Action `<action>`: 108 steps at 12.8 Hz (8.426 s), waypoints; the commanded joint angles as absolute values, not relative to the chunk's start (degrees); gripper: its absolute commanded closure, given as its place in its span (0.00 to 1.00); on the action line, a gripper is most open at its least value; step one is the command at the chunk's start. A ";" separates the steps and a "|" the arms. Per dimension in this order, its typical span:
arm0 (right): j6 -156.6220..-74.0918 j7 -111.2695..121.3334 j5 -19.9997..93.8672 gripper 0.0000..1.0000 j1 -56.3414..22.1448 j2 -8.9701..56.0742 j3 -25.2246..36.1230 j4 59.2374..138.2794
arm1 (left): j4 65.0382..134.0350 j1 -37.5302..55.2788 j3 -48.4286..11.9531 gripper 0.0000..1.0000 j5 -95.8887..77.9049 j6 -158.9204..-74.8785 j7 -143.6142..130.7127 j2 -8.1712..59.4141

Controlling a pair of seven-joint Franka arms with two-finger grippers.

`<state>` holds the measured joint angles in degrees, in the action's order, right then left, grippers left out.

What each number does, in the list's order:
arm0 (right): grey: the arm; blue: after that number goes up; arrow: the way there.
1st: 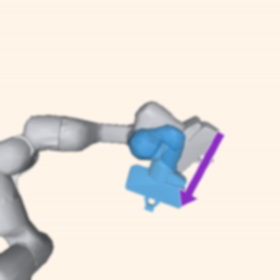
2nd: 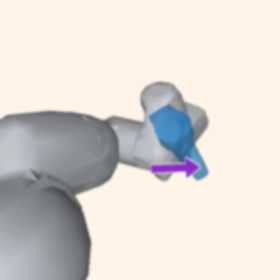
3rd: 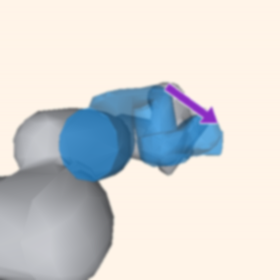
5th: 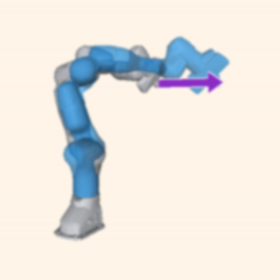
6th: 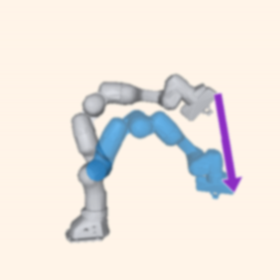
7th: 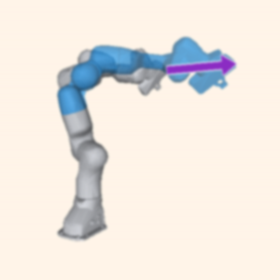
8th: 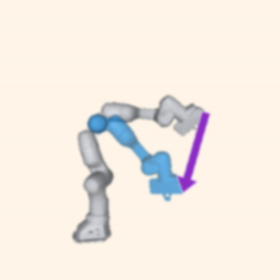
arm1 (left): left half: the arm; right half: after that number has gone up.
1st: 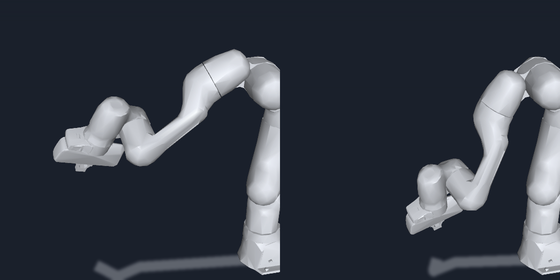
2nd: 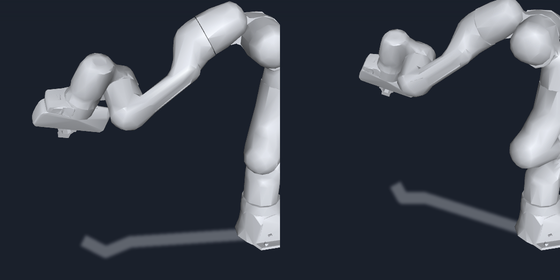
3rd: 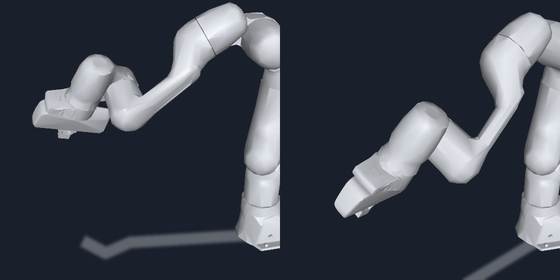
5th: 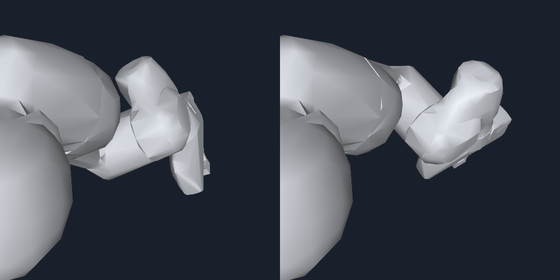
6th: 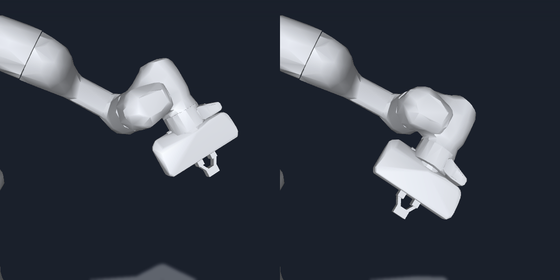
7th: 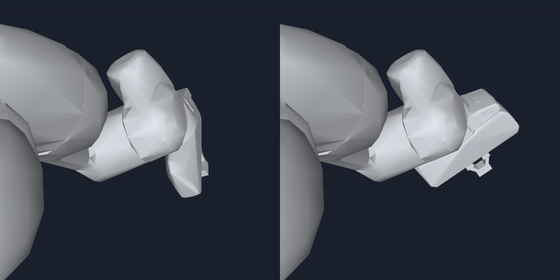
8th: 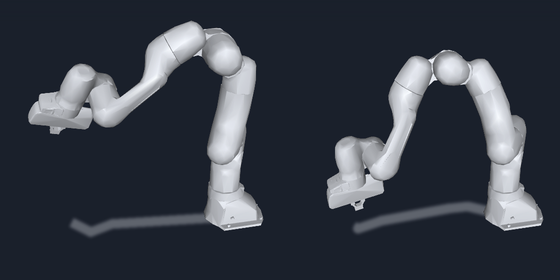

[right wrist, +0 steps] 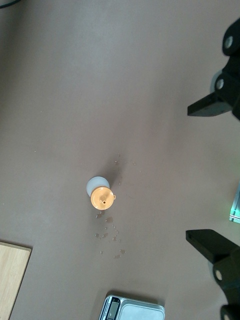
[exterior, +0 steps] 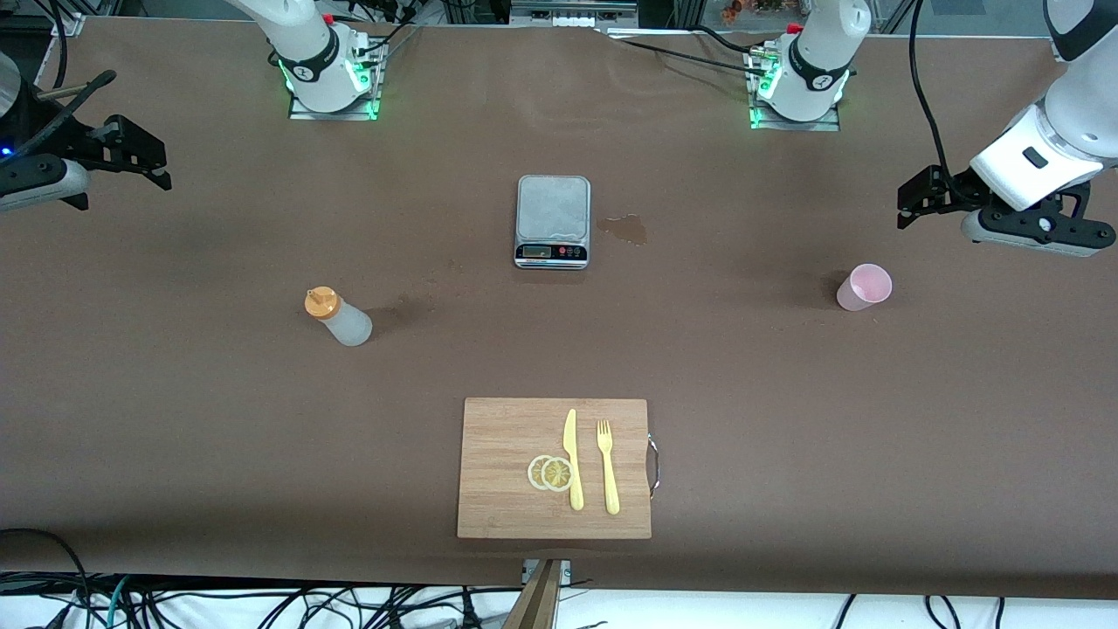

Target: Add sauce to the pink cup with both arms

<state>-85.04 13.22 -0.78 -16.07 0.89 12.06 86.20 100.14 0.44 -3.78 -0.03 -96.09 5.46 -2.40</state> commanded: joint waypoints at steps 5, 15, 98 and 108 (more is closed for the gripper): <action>-84.55 13.10 -0.09 0.00 -16.00 0.62 12.22 85.96 | 97.65 0.70 -4.04 0.00 0.61 -94.48 5.45 -0.97; -84.46 9.67 -0.09 0.00 -16.00 0.62 12.22 85.96 | 97.73 0.44 -4.04 0.00 0.70 -93.78 4.93 -0.88; -79.28 150.12 73.30 0.06 0.70 50.01 9.58 96.42 | 92.48 2.74 -42.72 0.00 -0.79 -97.57 -56.62 19.42; -79.19 148.45 73.21 1.00 -0.08 48.09 9.49 95.97 | 92.28 -1.41 -21.57 0.00 -0.62 -91.32 -17.45 6.16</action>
